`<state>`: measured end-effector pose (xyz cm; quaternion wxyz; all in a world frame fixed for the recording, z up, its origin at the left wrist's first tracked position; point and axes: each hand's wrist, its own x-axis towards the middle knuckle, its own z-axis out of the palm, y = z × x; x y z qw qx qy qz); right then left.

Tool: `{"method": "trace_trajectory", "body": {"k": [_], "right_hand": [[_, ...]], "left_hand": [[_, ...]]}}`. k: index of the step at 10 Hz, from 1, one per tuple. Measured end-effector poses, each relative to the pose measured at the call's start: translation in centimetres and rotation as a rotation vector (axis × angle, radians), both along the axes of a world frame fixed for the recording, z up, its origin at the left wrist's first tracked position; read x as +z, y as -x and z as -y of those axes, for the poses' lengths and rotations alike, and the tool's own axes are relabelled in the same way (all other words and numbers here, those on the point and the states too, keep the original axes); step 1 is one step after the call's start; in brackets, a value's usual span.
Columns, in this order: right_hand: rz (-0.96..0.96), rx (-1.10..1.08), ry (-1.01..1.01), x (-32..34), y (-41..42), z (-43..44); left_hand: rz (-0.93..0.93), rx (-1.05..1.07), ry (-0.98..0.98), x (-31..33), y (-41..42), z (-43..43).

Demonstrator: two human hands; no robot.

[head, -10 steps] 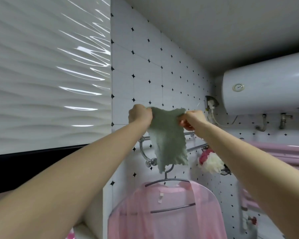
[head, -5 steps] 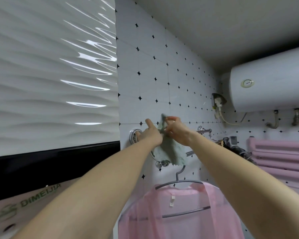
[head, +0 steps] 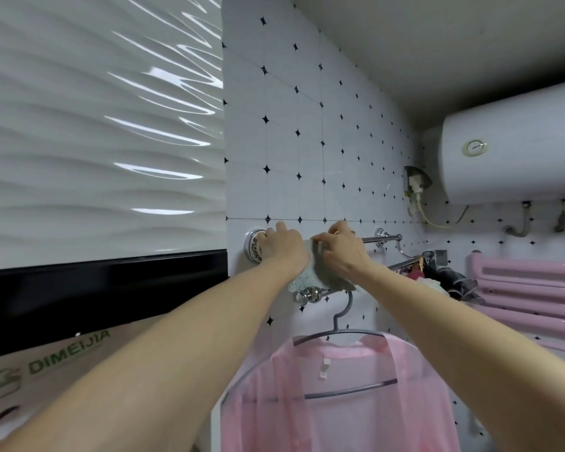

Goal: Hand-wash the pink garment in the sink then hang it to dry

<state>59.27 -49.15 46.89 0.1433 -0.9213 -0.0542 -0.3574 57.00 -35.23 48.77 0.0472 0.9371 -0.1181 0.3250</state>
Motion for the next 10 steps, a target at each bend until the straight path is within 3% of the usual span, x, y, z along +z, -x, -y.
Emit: {"method": "trace_trajectory", "body": {"k": [1, 2, 3, 4, 5, 7, 9, 10], "right_hand": [[-0.176, 0.029, 0.01, 0.7, -0.4, -1.3], [-0.328, 0.117, -0.122, 1.8, -0.7, -2.1], [0.019, 0.059, -0.18, 2.3, -0.1, -2.2], [0.266, -0.079, -0.013, 1.2, 0.2, -1.5], [0.011, 0.008, 0.051, -0.5, 0.2, -0.3], [-0.141, -0.058, 0.076, -1.0, 1.9, 0.1], [-0.043, 0.089, -0.221, -2.7, 6.4, 0.0], [0.064, 0.22, -0.485, -3.6, 10.4, -1.2]], "left_hand": [[0.03, -0.035, 0.03, -0.1, 0.0, -0.2], [0.077, -0.104, 0.095, -0.6, 0.1, -0.3], [0.109, -0.111, 0.118, -1.1, -0.2, -0.5], [0.124, -0.111, 0.1, -1.3, -0.3, -0.5], [0.112, -0.099, 0.071, -1.2, -0.5, -0.5], [0.077, -0.109, 0.091, -1.3, 0.0, -0.5], [0.059, -0.247, 0.318, -2.1, 3.4, 0.9], [0.153, -0.491, 0.525, -4.1, 8.5, 1.1]]}}
